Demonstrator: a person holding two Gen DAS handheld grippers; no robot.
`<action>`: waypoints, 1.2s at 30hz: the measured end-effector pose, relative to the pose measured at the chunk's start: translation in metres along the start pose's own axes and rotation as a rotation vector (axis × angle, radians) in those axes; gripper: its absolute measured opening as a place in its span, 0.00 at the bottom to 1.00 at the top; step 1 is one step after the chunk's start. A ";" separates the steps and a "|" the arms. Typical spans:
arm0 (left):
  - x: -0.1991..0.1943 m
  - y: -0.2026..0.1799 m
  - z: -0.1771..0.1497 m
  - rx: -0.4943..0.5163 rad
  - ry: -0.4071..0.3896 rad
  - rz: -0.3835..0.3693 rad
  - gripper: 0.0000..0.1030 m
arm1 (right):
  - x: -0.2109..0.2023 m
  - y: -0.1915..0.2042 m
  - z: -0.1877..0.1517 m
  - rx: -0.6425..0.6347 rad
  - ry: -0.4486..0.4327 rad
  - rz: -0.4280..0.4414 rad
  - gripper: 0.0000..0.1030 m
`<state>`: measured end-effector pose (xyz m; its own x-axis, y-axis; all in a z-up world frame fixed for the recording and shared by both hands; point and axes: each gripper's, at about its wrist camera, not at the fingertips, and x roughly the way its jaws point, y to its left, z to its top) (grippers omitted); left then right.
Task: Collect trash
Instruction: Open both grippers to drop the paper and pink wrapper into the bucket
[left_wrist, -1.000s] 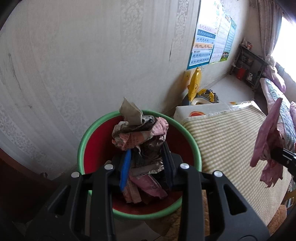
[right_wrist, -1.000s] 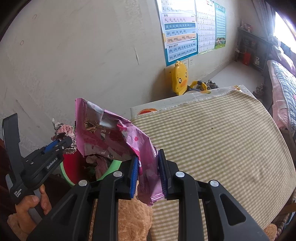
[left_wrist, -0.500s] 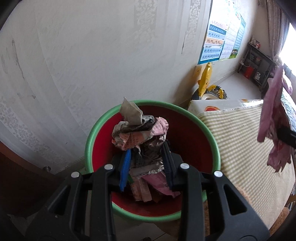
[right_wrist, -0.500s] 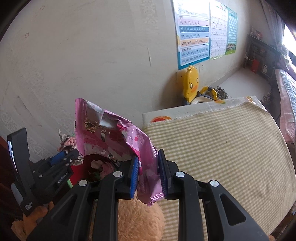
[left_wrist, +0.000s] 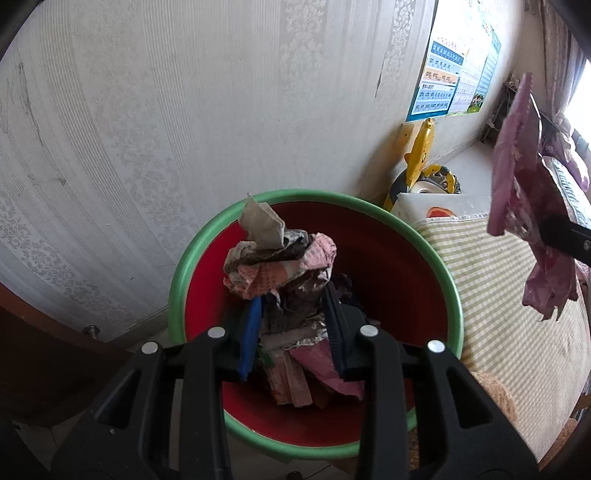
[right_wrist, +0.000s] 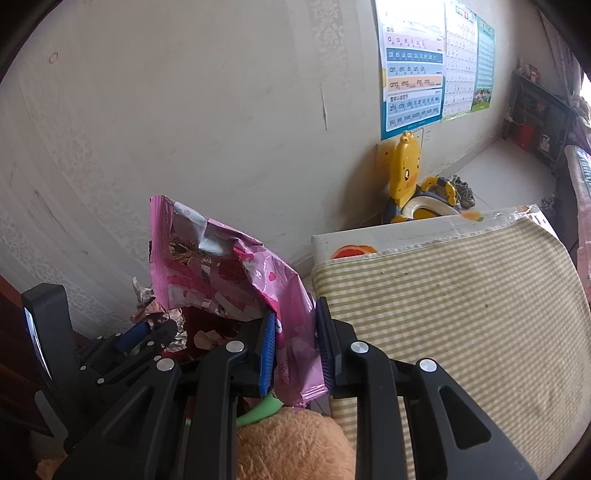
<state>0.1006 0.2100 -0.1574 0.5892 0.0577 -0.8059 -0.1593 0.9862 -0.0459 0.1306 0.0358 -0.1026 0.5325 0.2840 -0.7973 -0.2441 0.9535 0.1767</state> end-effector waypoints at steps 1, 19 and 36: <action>0.002 0.001 0.000 -0.002 0.004 0.002 0.30 | 0.002 0.001 0.000 -0.001 0.003 0.003 0.19; 0.015 -0.002 -0.002 -0.004 0.046 0.012 0.32 | 0.033 0.023 0.004 -0.029 0.053 0.038 0.20; 0.016 0.004 -0.005 -0.033 0.041 0.007 0.47 | 0.039 0.033 0.006 -0.032 0.057 0.049 0.28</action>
<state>0.1053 0.2136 -0.1734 0.5553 0.0578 -0.8297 -0.1900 0.9800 -0.0589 0.1482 0.0784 -0.1240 0.4729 0.3231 -0.8197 -0.2949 0.9347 0.1983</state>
